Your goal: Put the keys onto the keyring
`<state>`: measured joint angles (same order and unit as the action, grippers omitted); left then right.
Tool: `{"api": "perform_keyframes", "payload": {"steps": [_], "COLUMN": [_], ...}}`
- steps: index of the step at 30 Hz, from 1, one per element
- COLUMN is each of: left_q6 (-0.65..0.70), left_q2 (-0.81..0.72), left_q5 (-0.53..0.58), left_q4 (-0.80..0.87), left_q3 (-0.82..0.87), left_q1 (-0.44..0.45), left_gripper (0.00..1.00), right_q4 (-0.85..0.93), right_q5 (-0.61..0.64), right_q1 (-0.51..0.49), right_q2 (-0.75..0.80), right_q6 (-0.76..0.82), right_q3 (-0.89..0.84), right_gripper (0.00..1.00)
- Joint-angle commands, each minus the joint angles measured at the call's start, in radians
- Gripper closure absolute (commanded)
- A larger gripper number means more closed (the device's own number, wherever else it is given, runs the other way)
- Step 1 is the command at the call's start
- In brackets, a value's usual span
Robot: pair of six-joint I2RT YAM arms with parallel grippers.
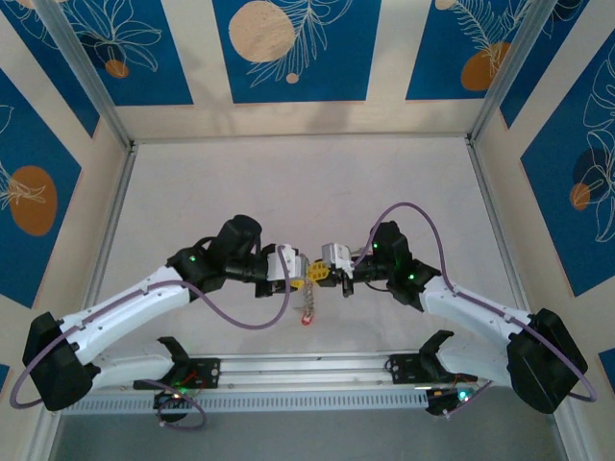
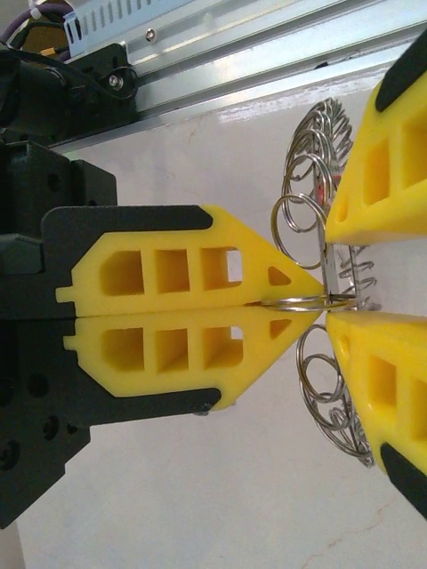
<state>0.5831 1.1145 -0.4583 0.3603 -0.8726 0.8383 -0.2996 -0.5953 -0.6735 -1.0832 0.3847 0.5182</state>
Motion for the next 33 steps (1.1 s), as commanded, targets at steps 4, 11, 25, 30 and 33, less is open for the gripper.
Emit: {"api": "perform_keyframes", "payload": {"steps": [4, 11, 25, 30, 33], "left_q6": [0.001, -0.019, 0.043, 0.049, 0.053], "left_q2": [-0.034, -0.035, 0.077, 0.088, 0.102], "left_q5": [-0.028, -0.027, 0.083, 0.061, 0.068], "left_q4": [-0.052, -0.073, 0.231, 0.224, 0.228], "left_q3": [0.018, 0.019, -0.169, -0.18, -0.19], "left_q1": [-0.003, -0.004, 0.002, 0.003, 0.005], "left_gripper": [0.77, 0.95, 1.0, 1.0, 1.0], "right_q4": [-0.073, -0.106, 0.039, 0.091, 0.095], "right_q5": [-0.055, -0.06, 0.102, 0.109, 0.117], "right_q1": [-0.004, -0.009, -0.014, -0.022, -0.024], "right_q2": [0.024, 0.028, 0.061, 0.036, 0.027], "right_q6": [0.013, 0.005, 0.052, 0.063, 0.043], "right_q3": [-0.014, -0.027, 0.001, 0.025, 0.032], "right_gripper": [1.0, 1.0, 0.75, 0.65, 0.67]}}
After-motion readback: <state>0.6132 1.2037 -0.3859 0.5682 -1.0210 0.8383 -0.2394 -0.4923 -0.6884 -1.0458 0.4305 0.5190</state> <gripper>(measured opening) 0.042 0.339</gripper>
